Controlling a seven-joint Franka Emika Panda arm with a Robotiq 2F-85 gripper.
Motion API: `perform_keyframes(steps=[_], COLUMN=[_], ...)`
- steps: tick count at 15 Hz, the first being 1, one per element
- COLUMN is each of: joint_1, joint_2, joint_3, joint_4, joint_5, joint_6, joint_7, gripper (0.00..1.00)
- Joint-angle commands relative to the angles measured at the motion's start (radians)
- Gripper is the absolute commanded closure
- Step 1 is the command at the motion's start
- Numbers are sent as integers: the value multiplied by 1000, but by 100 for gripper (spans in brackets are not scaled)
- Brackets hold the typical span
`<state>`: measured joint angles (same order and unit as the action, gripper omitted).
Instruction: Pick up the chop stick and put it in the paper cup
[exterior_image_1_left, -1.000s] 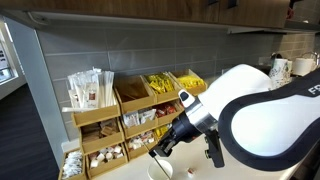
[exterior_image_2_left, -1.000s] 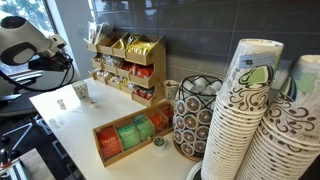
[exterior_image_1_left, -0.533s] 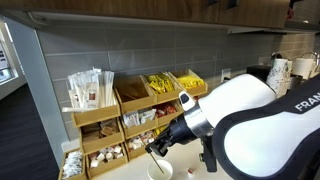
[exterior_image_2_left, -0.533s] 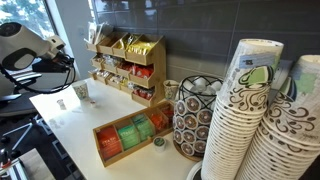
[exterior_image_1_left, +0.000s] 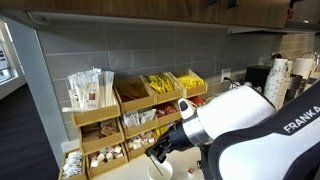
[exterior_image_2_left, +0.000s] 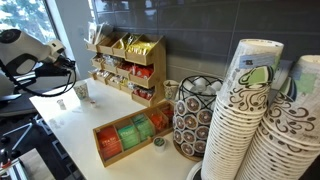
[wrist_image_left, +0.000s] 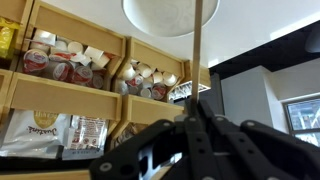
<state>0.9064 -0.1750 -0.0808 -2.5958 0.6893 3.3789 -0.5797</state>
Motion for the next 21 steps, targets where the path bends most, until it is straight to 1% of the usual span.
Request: perform_keyframes(steps=[1, 2, 3, 4, 5, 6, 7, 8, 9, 10, 11, 13, 14, 15, 16, 17, 18, 19, 20, 21], joint_1=[36, 37, -139, -162, -208, -254, -295, -333, -370, -307, -324, -326, -327, -325, -350, -348, -344, -433, -453, -423], joint_2=[36, 42, 46, 54, 63, 74, 82, 92, 99, 106, 109, 108, 101, 77, 56, 32, -7, -49, -93, -133], joint_3=[-38, -41, 96, 110, 142, 171, 197, 221, 241, 187, 193, 188, 187, 185, 195, 194, 190, 259, 265, 241], joint_4=[-14, -16, -40, -41, -45, -48, -50, -53, -55, -51, -52, -56, -59, -66, -80, -88, -101, -117, -131, -133], joint_5=[-26, -28, -192, -241, -316, -375, -425, -466, -501, -433, -442, -440, -439, -450, -422, -422, -428, -543, -568, -499], joint_6=[37, 36, 23, 25, 33, 39, 39, 44, 46, 47, 48, 45, 38, 8, 0, -14, -45, -90, -144, -204], joint_7=[15, 16, 174, 210, 274, 318, 358, 391, 417, 354, 365, 365, 364, 359, 319, 321, 328, 421, 420, 350], gripper=[98, 98, 98, 98, 98, 96, 74, 76, 64, 57, 49, 35, 26, 19, 11, 4, 1, 0, 0, 0])
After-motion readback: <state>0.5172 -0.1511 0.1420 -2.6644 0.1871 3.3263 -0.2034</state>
